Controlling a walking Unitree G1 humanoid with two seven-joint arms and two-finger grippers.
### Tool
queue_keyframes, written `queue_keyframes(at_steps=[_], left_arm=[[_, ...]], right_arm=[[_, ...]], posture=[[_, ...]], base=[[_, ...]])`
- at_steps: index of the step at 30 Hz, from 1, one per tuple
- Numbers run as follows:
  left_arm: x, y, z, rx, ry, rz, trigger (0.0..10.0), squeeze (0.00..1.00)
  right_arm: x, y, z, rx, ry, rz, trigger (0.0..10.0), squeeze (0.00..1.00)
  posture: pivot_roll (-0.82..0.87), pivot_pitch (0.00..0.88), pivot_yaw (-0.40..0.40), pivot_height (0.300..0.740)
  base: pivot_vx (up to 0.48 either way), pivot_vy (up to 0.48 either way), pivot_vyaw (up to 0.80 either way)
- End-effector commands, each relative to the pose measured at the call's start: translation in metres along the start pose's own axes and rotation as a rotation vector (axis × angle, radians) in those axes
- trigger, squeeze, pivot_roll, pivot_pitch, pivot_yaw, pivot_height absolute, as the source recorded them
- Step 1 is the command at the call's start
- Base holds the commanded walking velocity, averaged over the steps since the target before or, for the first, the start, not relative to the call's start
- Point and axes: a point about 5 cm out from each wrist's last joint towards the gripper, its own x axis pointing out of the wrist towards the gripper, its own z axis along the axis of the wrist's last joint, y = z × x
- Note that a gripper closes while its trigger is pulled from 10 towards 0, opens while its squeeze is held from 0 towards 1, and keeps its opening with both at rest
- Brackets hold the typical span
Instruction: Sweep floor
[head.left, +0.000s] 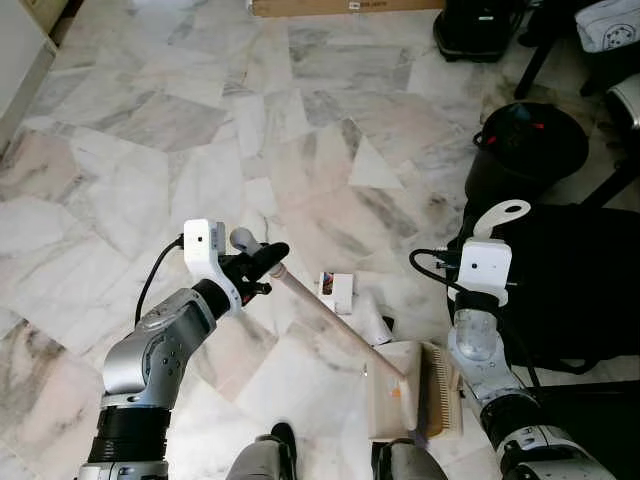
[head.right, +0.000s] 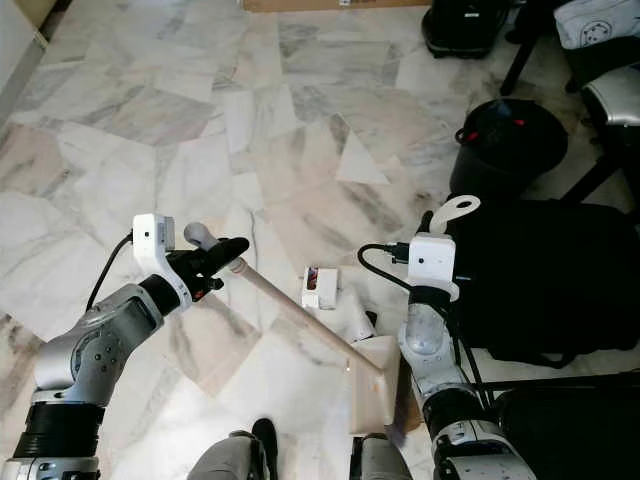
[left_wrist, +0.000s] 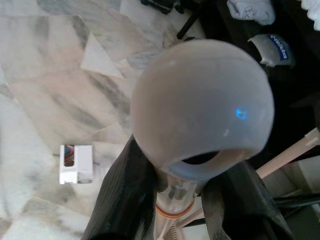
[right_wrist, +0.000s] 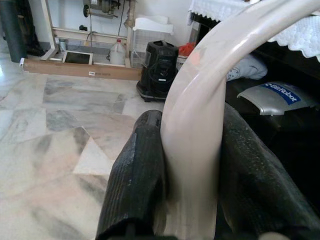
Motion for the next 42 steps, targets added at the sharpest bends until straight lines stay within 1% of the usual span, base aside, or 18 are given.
queue_keyframes(at_steps=[1, 6, 8, 10, 13, 15, 17, 19, 20, 24, 26, 32, 34, 36, 37, 39, 40, 42], left_arm=[[-0.010, 0.001, 0.010, 0.103, -0.006, 0.001, 10.0, 0.00], [-0.013, 0.000, 0.022, 0.175, -0.028, -0.012, 10.0, 0.00], [-0.016, -0.001, 0.035, 0.215, -0.081, -0.007, 10.0, 0.00], [-0.017, 0.000, 0.040, 0.222, -0.109, -0.005, 10.0, 0.00], [-0.018, 0.000, 0.048, 0.214, -0.188, 0.021, 10.0, 0.00], [-0.017, -0.001, 0.048, 0.215, -0.205, 0.023, 10.0, 0.00], [-0.016, 0.004, 0.044, 0.227, -0.215, 0.066, 10.0, 0.00], [-0.015, 0.006, 0.040, 0.241, -0.218, 0.091, 10.0, 0.00], [-0.013, 0.005, 0.035, 0.219, -0.229, 0.092, 10.0, 0.00], [-0.008, -0.001, 0.030, 0.185, -0.252, 0.084, 10.0, 0.00], [-0.004, -0.004, 0.032, 0.161, -0.295, 0.078, 10.0, 0.00], [0.001, -0.008, 0.034, 0.161, -0.329, 0.063, 10.0, 0.00], [0.001, -0.007, 0.034, 0.194, -0.343, 0.070, 10.0, 0.00], [-0.001, -0.001, 0.033, 0.269, -0.356, 0.137, 10.0, 0.00], [-0.001, -0.001, 0.033, 0.269, -0.356, 0.137, 10.0, 0.00], [-0.002, 0.011, 0.028, 0.385, -0.361, 0.249, 10.0, 0.00], [-0.002, 0.011, 0.028, 0.385, -0.361, 0.249, 10.0, 0.00], [-0.002, 0.013, 0.027, 0.434, -0.395, 0.300, 10.0, 0.00]], right_arm=[[-0.010, 0.002, -0.012, -0.004, 0.062, 0.018, 10.0, 0.00], [-0.006, 0.000, -0.010, 0.011, 0.055, 0.011, 10.0, 0.00], [-0.002, -0.003, -0.006, 0.034, 0.043, -0.004, 10.0, 0.00], [0.000, -0.005, -0.004, 0.043, 0.037, -0.013, 10.0, 0.00], [0.003, -0.012, -0.001, 0.093, 0.025, -0.048, 10.0, 0.00], [0.004, -0.013, 0.000, 0.096, 0.019, -0.050, 10.0, 0.00], [0.004, -0.014, 0.002, 0.133, 0.017, -0.063, 10.0, 0.00], [0.004, -0.014, 0.005, 0.139, 0.006, -0.062, 10.0, 0.00], [0.005, -0.014, 0.009, 0.141, -0.023, -0.052, 10.0, 0.00], [0.004, -0.017, 0.013, 0.156, -0.045, -0.049, 10.0, 0.00], [0.002, -0.018, 0.015, 0.167, -0.051, -0.044, 10.0, 0.00], [-0.007, -0.016, 0.015, 0.182, -0.045, -0.031, 10.0, 0.00], [-0.011, -0.014, 0.015, 0.190, -0.044, -0.024, 10.0, 0.00], [-0.014, -0.013, 0.017, 0.196, -0.046, -0.019, 10.0, 0.00], [-0.014, -0.013, 0.017, 0.196, -0.046, -0.019, 10.0, 0.00], [-0.017, -0.015, 0.020, 0.205, -0.048, -0.031, 10.0, 0.00], [-0.017, -0.015, 0.020, 0.205, -0.048, -0.031, 10.0, 0.00], [-0.018, -0.018, 0.021, 0.205, -0.044, -0.033, 10.0, 0.00]], posture=[[0.17, 0.297, 0.088, 0.740], [0.16, 0.256, 0.077, 0.740], [0.15, 0.223, 0.070, 0.740], [0.14, 0.208, 0.068, 0.740], [0.13, 0.164, 0.060, 0.740], [0.13, 0.158, 0.059, 0.740], [0.11, 0.113, 0.052, 0.740], [0.11, 0.105, 0.052, 0.740], [0.08, 0.058, 0.046, 0.740], [0.07, 0.029, 0.042, 0.740], [0.07, 0.000, 0.033, 0.740], [0.06, 0.000, 0.028, 0.740], [0.05, 0.000, 0.031, 0.740], [0.04, 0.000, 0.034, 0.740], [0.04, 0.000, 0.034, 0.740], [0.03, 0.000, 0.036, 0.740], [0.03, 0.000, 0.036, 0.740], [0.03, 0.000, 0.029, 0.740]], base=[[0.000, 0.000, 0.00], [0.000, 0.000, 0.00], [0.000, 0.000, 0.00], [0.000, 0.000, 0.00], [0.000, 0.000, 0.00], [0.000, 0.000, 0.00], [0.000, 0.000, 0.00], [0.000, 0.000, 0.00], [0.000, 0.000, 0.00], [0.000, 0.000, 0.00], [0.000, 0.000, 0.00], [0.000, 0.000, 0.00], [0.000, 0.000, 0.00], [0.000, 0.000, 0.00], [0.000, 0.000, 0.00], [0.000, 0.000, 0.00], [0.000, 0.000, 0.00], [0.000, 0.000, 0.00]])
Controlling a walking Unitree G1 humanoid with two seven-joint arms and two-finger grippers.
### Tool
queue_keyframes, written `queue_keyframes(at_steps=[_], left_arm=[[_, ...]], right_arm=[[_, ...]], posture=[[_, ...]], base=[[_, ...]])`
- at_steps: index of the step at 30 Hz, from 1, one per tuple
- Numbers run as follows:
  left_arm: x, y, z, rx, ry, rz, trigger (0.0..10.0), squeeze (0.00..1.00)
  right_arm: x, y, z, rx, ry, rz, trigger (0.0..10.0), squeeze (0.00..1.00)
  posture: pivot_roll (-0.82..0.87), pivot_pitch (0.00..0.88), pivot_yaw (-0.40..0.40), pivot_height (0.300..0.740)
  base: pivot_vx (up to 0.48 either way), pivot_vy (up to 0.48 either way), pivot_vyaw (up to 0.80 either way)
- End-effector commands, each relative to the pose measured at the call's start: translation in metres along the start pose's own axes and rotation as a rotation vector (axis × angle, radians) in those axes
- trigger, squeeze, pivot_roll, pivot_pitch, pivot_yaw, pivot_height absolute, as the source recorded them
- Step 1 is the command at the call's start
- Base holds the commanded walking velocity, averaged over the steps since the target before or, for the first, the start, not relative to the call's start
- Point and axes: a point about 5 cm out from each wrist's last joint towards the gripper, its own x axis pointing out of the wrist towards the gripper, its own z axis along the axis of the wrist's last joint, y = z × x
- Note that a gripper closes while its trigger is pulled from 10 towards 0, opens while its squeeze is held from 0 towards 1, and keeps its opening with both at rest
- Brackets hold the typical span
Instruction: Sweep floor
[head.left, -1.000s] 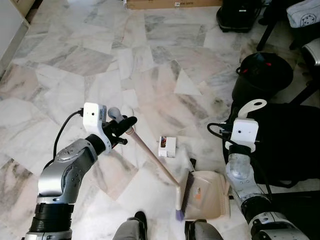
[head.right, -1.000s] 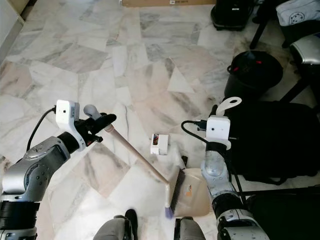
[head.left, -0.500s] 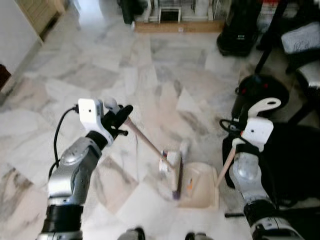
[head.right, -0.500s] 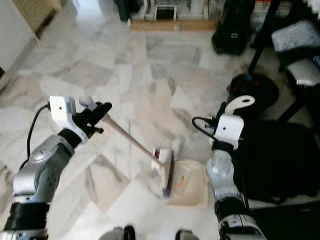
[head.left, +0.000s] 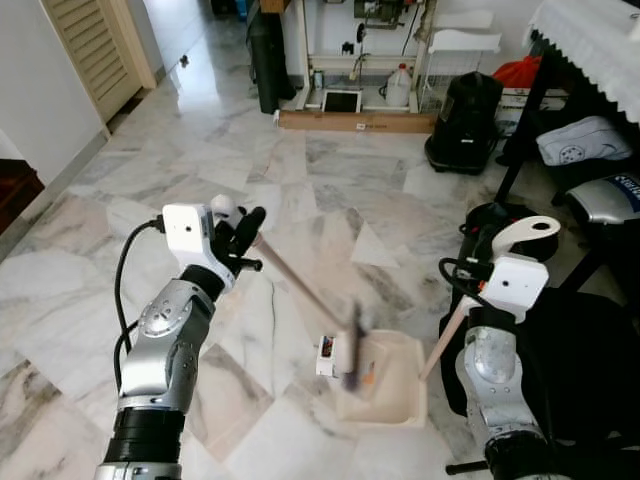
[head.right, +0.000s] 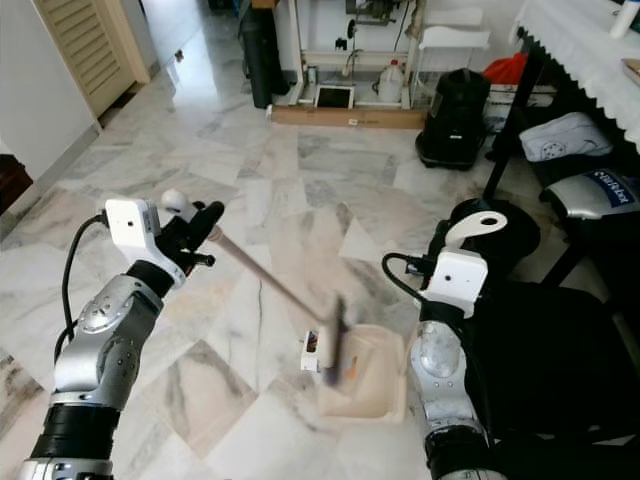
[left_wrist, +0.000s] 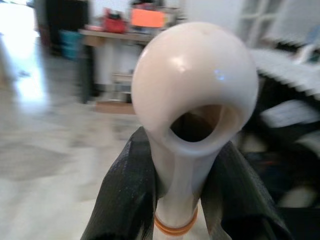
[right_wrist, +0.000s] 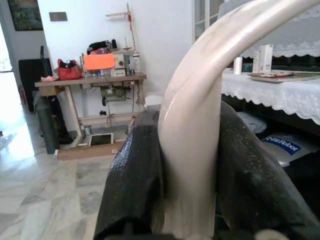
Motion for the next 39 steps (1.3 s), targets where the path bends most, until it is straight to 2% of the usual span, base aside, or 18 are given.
queue_keyframes(at_steps=[1, 6, 10, 17, 19, 23, 27, 30, 33, 37, 38, 39], left_arm=[[0.003, 0.004, 0.015, 0.074, -0.092, 0.028, 10.0, 0.00], [0.006, 0.000, 0.019, 0.047, -0.136, 0.045, 10.0, 0.00], [0.006, -0.003, 0.012, 0.070, -0.130, 0.035, 10.0, 0.00], [-0.008, -0.013, -0.018, 0.182, -0.057, -0.035, 10.0, 0.00], [-0.009, -0.017, -0.020, 0.174, -0.053, -0.039, 10.0, 0.00], [-0.007, -0.019, -0.021, 0.162, -0.053, -0.024, 10.0, 0.00], [-0.006, -0.022, -0.020, 0.140, -0.056, -0.043, 10.0, 0.00], [-0.004, -0.026, -0.019, 0.083, -0.051, -0.083, 10.0, 0.00], [-0.004, -0.028, -0.020, 0.086, -0.037, -0.115, 10.0, 0.00], [-0.007, -0.021, -0.027, 0.184, 0.007, -0.106, 10.0, 0.00], [-0.009, -0.019, -0.031, 0.305, 0.040, -0.138, 10.0, 0.00], [-0.010, -0.017, -0.034, 0.345, 0.055, -0.134, 10.0, 0.00]], right_arm=[[0.004, -0.001, 0.011, 0.017, -0.045, -0.005, 10.0, 0.00], [0.007, -0.004, 0.011, 0.013, -0.039, 0.001, 10.0, 0.00], [0.009, -0.003, 0.013, 0.019, -0.037, 0.002, 10.0, 0.00], [0.006, 0.002, 0.017, 0.133, -0.022, -0.033, 10.0, 0.00], [0.005, 0.003, 0.015, 0.205, 0.011, -0.068, 10.0, 0.00], [0.005, 0.003, 0.015, 0.266, 0.028, -0.094, 10.0, 0.00], [0.004, 0.003, 0.015, 0.287, 0.037, -0.107, 10.0, 0.00], [0.002, 0.004, 0.014, 0.300, 0.047, -0.101, 10.0, 0.00], [-0.001, 0.005, 0.011, 0.309, 0.063, -0.100, 10.0, 0.00], [-0.003, 0.007, 0.008, 0.288, 0.080, -0.095, 10.0, 0.00], [-0.004, 0.007, 0.008, 0.273, 0.077, -0.090, 10.0, 0.00], [-0.005, 0.006, 0.007, 0.271, 0.079, -0.092, 10.0, 0.00]], posture=[[0.03, 0.000, 0.029, 0.740], [0.03, 0.000, 0.020, 0.740], [0.03, 0.000, 0.012, 0.740], [0.03, 0.000, 0.024, 0.740], [0.03, 0.000, 0.036, 0.740], [0.03, 0.000, 0.050, 0.740], [0.02, 0.000, 0.059, 0.740], [0.02, 0.000, 0.064, 0.740], [0.02, 0.000, 0.068, 0.740], [0.02, 0.000, 0.069, 0.740], [0.02, 0.000, 0.069, 0.740], [0.02, 0.000, 0.070, 0.740]], base=[[0.000, 0.000, 0.00], [0.000, 0.000, 0.00], [0.000, 0.000, 0.00], [0.000, 0.000, 0.00], [0.000, 0.000, 0.00], [0.000, 0.000, 0.00], [0.000, 0.000, 0.00], [0.000, 0.000, 0.00], [0.000, 0.000, 0.00], [0.000, 0.000, 0.00], [0.000, 0.000, 0.00], [0.000, 0.000, 0.00]])
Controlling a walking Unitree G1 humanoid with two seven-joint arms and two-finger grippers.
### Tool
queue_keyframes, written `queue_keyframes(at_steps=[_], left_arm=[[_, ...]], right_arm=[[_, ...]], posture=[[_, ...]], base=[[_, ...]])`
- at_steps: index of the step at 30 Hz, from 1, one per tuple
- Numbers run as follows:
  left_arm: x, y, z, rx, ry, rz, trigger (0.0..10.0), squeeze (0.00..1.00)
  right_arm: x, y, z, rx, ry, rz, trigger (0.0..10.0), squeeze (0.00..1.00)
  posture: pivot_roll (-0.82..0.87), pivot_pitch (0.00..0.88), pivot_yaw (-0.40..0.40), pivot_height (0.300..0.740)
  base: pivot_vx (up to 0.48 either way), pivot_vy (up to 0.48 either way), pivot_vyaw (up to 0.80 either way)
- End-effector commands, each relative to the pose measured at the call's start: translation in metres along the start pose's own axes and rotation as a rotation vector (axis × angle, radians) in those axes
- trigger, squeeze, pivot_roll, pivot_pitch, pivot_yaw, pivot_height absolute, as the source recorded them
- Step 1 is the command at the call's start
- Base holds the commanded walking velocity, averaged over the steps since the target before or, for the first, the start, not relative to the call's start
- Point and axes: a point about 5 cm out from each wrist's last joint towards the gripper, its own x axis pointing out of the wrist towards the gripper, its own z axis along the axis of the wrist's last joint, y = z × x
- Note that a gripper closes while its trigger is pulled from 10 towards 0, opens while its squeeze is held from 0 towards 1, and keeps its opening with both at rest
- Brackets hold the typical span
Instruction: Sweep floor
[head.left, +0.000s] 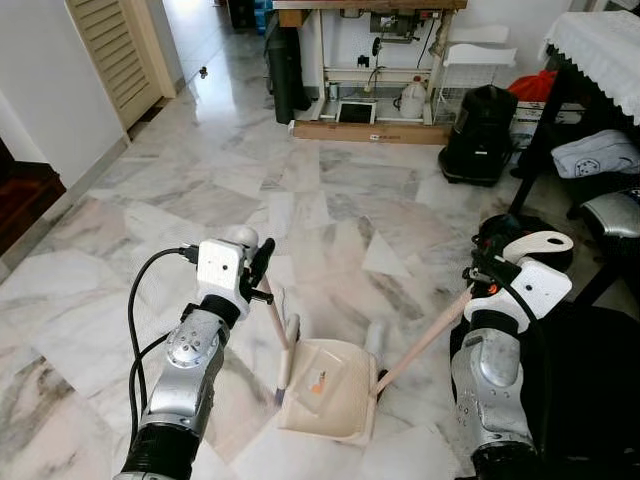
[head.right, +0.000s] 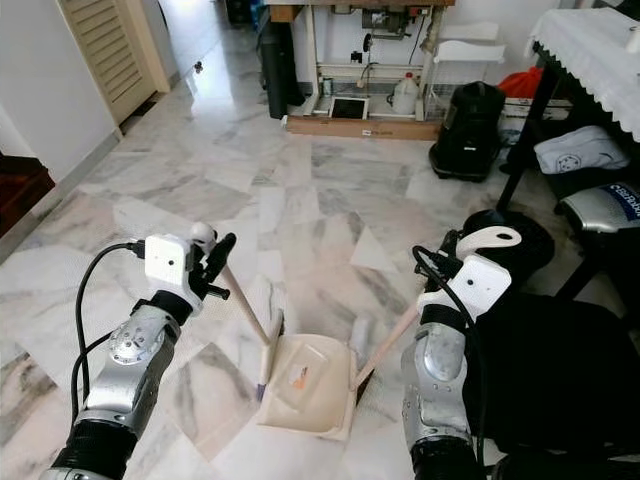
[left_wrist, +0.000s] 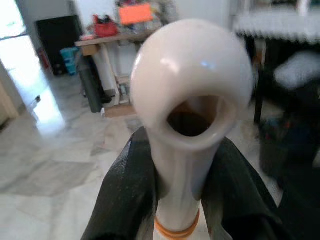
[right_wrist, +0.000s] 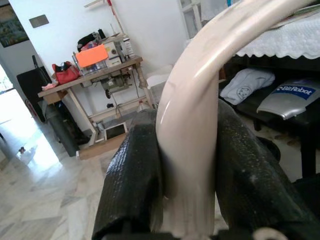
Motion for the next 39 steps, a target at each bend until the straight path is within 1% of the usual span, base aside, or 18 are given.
queue_keyframes(at_steps=[1, 3, 5, 7, 8, 9, 10, 11, 12, 14, 16, 19, 21, 23, 24, 27, 36, 39], left_arm=[[0.000, 0.007, 0.000, 0.132, 0.015, 0.001, 10.0, 0.00], [0.000, 0.011, -0.004, 0.142, 0.041, 0.025, 10.0, 0.00], [0.001, 0.010, -0.002, 0.152, 0.028, 0.016, 10.0, 0.00], [0.002, 0.008, -0.001, 0.116, 0.019, 0.006, 10.0, 0.00], [0.003, 0.005, 0.001, 0.063, 0.009, 0.001, 10.0, 0.00], [0.005, 0.001, 0.007, -0.084, -0.022, -0.004, 10.0, 0.00], [0.005, 0.001, 0.007, -0.084, -0.022, -0.004, 10.0, 0.00], [0.007, -0.002, 0.013, -0.216, -0.054, -0.010, 10.0, 0.00], [0.009, -0.004, 0.016, -0.259, -0.066, -0.020, 10.0, 0.00], [0.010, -0.005, 0.017, -0.263, -0.067, -0.025, 10.0, 0.00], [0.011, -0.003, 0.014, -0.234, -0.049, -0.012, 10.0, 0.00], [0.009, 0.004, 0.007, -0.111, -0.017, 0.022, 10.0, 0.00], [0.008, 0.011, 0.002, 0.021, 0.033, 0.047, 10.0, 0.00], [0.007, 0.013, 0.003, 0.023, 0.027, 0.048, 10.0, 0.00], [0.007, 0.015, 0.004, 0.048, 0.021, 0.055, 10.0, 0.00], [0.008, 0.014, 0.008, 0.038, 0.001, 0.050, 10.0, 0.00], [0.005, 0.014, 0.006, 0.090, -0.014, 0.077, 10.0, 0.00], [0.002, 0.011, 0.007, 0.065, -0.046, 0.073, 10.0, 0.00]], right_arm=[[0.001, 0.006, 0.010, 0.033, -0.040, 0.005, 10.0, 0.00], [0.001, 0.003, 0.009, 0.032, -0.038, -0.002, 10.0, 0.00], [0.002, 0.002, 0.010, 0.029, -0.038, -0.003, 10.0, 0.00], [0.002, 0.002, 0.010, 0.030, -0.038, -0.004, 10.0, 0.00], [0.003, 0.003, 0.010, 0.030, -0.039, -0.003, 10.0, 0.00], [0.003, 0.003, 0.011, 0.031, -0.040, -0.003, 10.0, 0.00], [0.003, 0.003, 0.011, 0.031, -0.040, -0.003, 10.0, 0.00], [0.004, 0.003, 0.011, 0.031, -0.040, -0.002, 10.0, 0.00], [0.004, 0.004, 0.011, 0.031, -0.039, -0.001, 10.0, 0.00], [0.004, 0.004, 0.011, 0.032, -0.039, 0.000, 10.0, 0.00], [0.004, 0.004, 0.011, 0.032, -0.037, 0.001, 10.0, 0.00], [0.004, 0.004, 0.011, 0.030, -0.037, 0.001, 10.0, 0.00], [0.004, 0.003, 0.011, 0.029, -0.039, 0.001, 10.0, 0.00], [0.004, 0.003, 0.011, 0.029, -0.038, 0.000, 10.0, 0.00], [0.004, 0.003, 0.011, 0.029, -0.038, 0.000, 10.0, 0.00], [0.004, 0.004, 0.011, 0.029, -0.037, 0.002, 10.0, 0.00], [0.003, 0.005, 0.011, 0.031, -0.036, 0.007, 10.0, 0.00], [0.002, 0.006, 0.014, -0.024, -0.067, 0.036, 10.0, 0.00]], posture=[[0.02, 0.000, 0.070, 0.740], [0.02, 0.000, 0.070, 0.740], [0.02, 0.000, 0.069, 0.740], [0.02, 0.000, 0.069, 0.740], [0.02, 0.000, 0.069, 0.740], [0.02, 0.000, 0.070, 0.740], [0.02, 0.000, 0.070, 0.740], [0.02, 0.000, 0.069, 0.740], [0.02, 0.000, 0.069, 0.740], [0.02, 0.000, 0.068, 0.740], [0.02, 0.000, 0.068, 0.740], [0.02, 0.000, 0.069, 0.740], [0.02, 0.000, 0.068, 0.740], [0.02, 0.000, 0.068, 0.740], [0.02, 0.000, 0.067, 0.740], [0.02, 0.000, 0.069, 0.740], [0.02, 0.000, 0.070, 0.740], [0.02, 0.000, 0.069, 0.740]], base=[[0.000, 0.000, 0.00], [0.000, 0.000, 0.00], [0.000, 0.000, 0.00], [0.000, 0.000, 0.00], [0.000, 0.000, 0.00], [0.000, 0.000, 0.00], [0.000, 0.000, 0.00], [0.000, 0.000, 0.00], [0.000, 0.000, 0.00], [0.000, 0.000, 0.00], [0.000, 0.000, 0.00], [0.000, 0.000, 0.00], [0.000, 0.000, 0.00], [0.000, 0.000, 0.00], [0.000, 0.000, 0.00], [0.000, 0.000, 0.00], [0.000, 0.000, 0.00], [0.000, 0.000, 0.00]])
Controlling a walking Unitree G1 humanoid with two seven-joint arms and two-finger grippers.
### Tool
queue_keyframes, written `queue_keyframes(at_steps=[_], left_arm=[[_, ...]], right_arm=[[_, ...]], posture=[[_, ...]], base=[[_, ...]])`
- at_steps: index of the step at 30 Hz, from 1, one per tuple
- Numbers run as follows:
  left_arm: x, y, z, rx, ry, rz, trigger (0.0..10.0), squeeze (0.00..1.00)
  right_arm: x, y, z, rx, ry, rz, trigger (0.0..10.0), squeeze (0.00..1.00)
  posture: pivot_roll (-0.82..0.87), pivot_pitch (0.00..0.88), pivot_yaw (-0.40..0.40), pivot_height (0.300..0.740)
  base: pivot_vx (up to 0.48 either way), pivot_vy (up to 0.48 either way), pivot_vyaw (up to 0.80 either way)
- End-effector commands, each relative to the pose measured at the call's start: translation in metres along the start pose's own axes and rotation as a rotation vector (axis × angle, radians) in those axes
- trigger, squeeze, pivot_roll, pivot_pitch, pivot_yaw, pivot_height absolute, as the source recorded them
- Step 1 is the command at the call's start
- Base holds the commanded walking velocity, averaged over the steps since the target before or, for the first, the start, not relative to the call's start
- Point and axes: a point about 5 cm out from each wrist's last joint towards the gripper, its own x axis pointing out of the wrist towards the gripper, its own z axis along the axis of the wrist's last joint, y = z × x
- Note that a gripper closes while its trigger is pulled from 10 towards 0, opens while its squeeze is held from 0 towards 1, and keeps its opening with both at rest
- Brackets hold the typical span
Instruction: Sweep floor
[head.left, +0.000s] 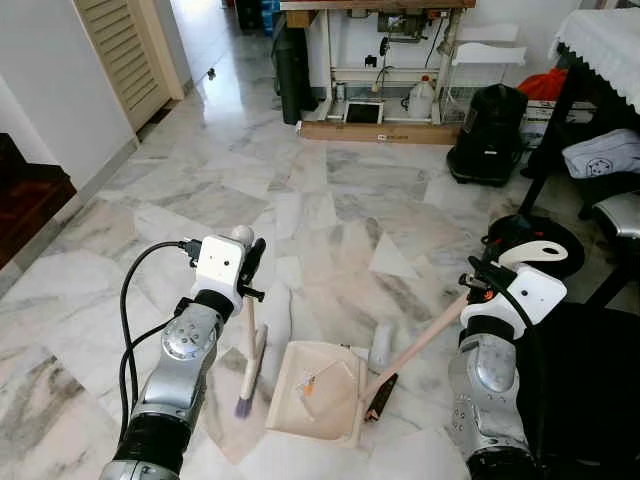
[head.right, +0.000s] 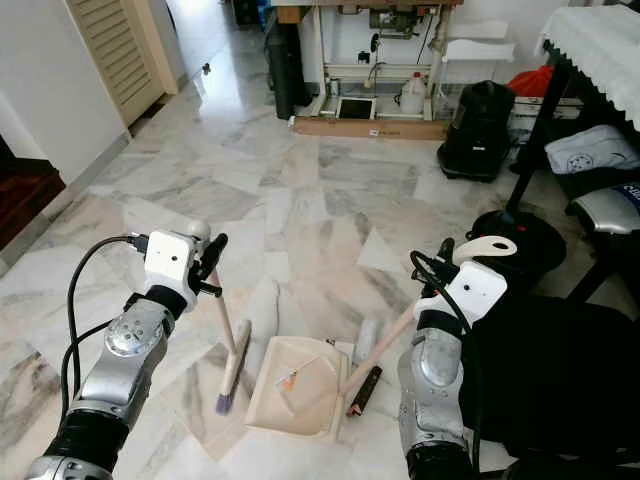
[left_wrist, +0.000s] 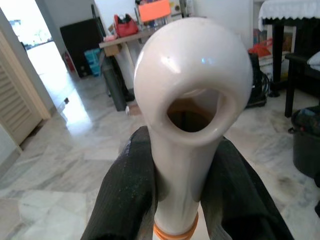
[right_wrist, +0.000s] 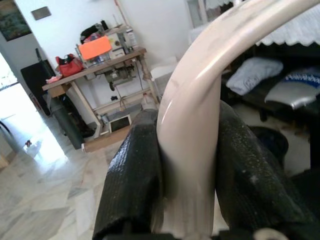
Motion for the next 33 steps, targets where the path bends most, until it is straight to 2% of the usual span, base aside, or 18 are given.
queue_keyframes(at_steps=[1, 20, 28, 33], left_arm=[[-0.002, 0.000, 0.004, 0.010, -0.045, 0.008, 10.0, 0.00], [0.004, -0.018, 0.002, -0.071, -0.079, 0.005, 10.0, 0.00], [0.004, -0.029, -0.001, -0.096, -0.079, 0.008, 10.0, 0.00], [0.005, -0.031, -0.002, -0.097, -0.079, 0.005, 10.0, 0.00]], right_arm=[[0.004, 0.007, 0.017, -0.006, -0.089, 0.034, 10.0, 0.00], [0.000, -0.001, 0.023, -0.136, -0.126, 0.091, 10.0, 0.00], [0.001, -0.004, 0.024, -0.149, -0.121, 0.113, 10.0, 0.00], [0.000, -0.004, 0.025, -0.137, -0.122, 0.113, 10.0, 0.00]], posture=[[0.02, 0.000, 0.067, 0.740], [-0.03, 0.000, 0.035, 0.740], [-0.03, 0.000, 0.008, 0.740], [-0.02, 0.000, 0.008, 0.740]], base=[[0.000, 0.000, 0.00], [0.000, 0.000, 0.00], [0.000, 0.000, 0.00], [0.000, 0.000, 0.00]])
